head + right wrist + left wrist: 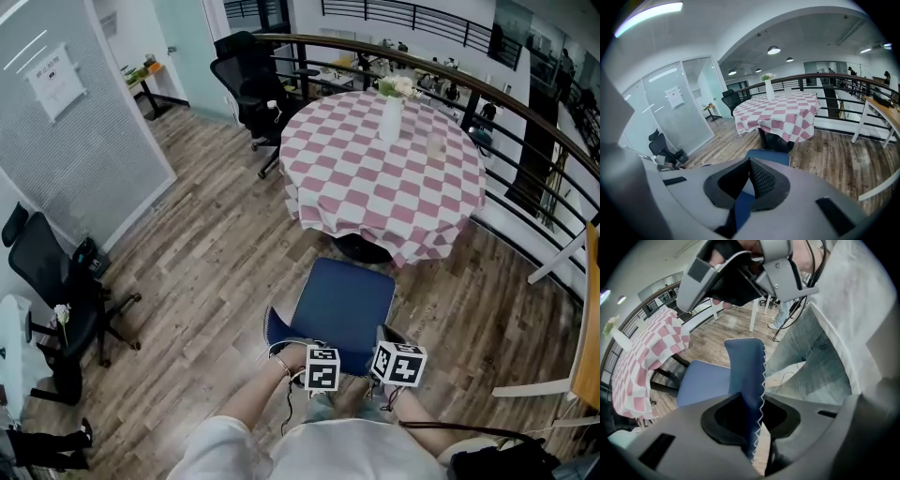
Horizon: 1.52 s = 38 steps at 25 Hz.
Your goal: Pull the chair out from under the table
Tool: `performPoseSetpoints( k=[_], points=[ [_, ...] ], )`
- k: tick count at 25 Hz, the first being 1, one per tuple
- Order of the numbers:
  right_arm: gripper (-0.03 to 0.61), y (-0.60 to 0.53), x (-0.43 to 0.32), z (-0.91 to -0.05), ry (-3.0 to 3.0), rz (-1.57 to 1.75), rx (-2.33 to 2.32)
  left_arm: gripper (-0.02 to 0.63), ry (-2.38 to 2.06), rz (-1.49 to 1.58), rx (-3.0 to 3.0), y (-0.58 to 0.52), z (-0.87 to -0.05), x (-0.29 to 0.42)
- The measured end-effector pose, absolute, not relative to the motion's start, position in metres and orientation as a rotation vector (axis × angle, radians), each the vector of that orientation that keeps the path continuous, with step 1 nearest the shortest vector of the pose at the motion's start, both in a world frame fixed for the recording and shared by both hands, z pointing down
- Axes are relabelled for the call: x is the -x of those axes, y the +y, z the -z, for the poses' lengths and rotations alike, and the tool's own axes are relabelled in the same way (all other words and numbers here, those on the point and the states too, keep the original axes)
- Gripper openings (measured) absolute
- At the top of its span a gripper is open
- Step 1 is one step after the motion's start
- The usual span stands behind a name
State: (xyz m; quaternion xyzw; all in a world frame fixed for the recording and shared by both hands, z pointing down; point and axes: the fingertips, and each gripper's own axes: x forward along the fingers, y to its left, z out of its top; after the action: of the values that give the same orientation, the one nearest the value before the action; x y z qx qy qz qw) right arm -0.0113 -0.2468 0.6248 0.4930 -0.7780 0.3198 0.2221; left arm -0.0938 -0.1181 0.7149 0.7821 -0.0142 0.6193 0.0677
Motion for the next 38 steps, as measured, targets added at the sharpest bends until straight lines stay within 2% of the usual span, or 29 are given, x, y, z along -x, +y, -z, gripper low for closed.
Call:
performPoseSetpoints(
  k=[9, 29, 34, 38],
  points=[
    [0.018, -0.247, 0.02, -0.627, -2.155, -0.892, -1.342, 0.103, -0.039, -1.824, -2.361, -0.108, -0.716, 0.094],
    [0.018, -0.263, 0.009, -0.626, -2.139, -0.909, -1.365, 0.175, 0.093, -1.695, -2.221, -0.107, -0.707, 0.094],
    [0.018, -0.272, 0.006, -0.621, -2.148, -0.89, -1.371, 0.175, 0.089, -1.565, -2.247, -0.123, -0.672, 0.086],
    [0.018, -0.28, 0.004, -0.617, -2.162, -0.853, -1.366, 0.175, -0.147, -1.344, -2.437, -0.167, -0.64, 0.069]
  ],
)
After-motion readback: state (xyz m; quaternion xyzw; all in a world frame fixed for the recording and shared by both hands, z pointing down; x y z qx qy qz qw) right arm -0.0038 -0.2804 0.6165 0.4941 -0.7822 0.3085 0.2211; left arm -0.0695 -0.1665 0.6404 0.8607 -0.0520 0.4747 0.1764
